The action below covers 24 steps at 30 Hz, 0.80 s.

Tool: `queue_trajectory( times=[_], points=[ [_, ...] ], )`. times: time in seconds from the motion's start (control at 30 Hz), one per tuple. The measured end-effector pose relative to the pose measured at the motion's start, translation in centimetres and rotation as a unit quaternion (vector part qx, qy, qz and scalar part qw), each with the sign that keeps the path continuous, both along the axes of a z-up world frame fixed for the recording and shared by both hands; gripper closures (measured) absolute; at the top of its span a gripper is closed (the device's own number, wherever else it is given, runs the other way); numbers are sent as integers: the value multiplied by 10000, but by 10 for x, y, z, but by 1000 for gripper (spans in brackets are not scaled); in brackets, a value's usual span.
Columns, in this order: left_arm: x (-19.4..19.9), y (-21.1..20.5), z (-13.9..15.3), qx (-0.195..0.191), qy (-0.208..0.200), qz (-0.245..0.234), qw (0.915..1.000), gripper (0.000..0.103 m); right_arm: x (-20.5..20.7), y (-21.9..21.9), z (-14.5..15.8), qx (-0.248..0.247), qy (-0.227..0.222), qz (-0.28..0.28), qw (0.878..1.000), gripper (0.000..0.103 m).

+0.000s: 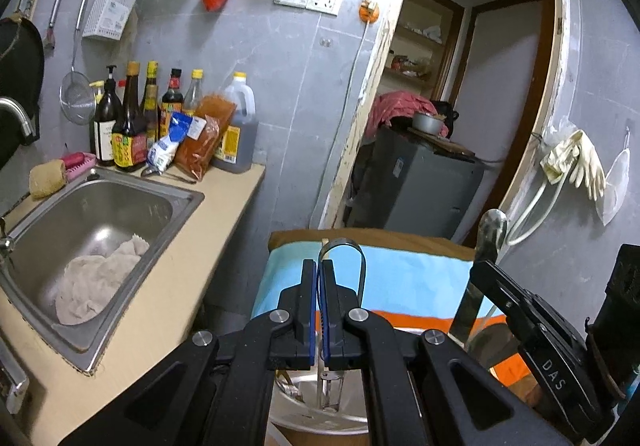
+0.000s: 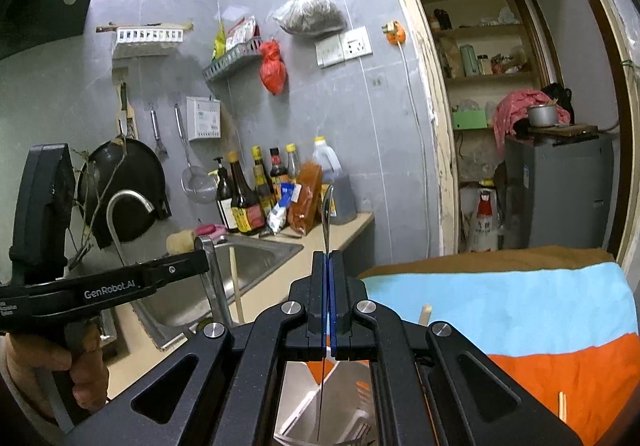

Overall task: Organize utensils
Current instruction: 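Open left tool to drop the tongs into the caddy while right tool releases the knife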

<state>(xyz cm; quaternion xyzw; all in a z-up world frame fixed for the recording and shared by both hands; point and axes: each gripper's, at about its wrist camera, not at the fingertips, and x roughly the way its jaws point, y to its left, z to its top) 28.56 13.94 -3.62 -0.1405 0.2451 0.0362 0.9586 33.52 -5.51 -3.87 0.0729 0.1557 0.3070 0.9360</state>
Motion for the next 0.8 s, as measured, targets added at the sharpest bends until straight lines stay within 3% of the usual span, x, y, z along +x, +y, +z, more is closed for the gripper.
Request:
queue_trajectory(
  times=[0.4, 0.5, 0.63, 0.8],
  points=[
    [1, 3, -9, -194, 407, -189, 9988, 98, 2, 0, -11, -187, 306, 94, 9993, 101],
    [-2, 4, -9, -264, 465, -221, 9983, 89, 2, -2, -11, -202, 351, 111, 9991, 100],
    [-11, 7, -10, -483, 320, -230, 9981, 67, 1, -5, -9, -164, 352, 150, 9991, 98],
    [-21, 4, -6, -588, 168, -162, 9980, 65, -4, -13, 2, 40, 240, 185, 9995, 81]
  ],
)
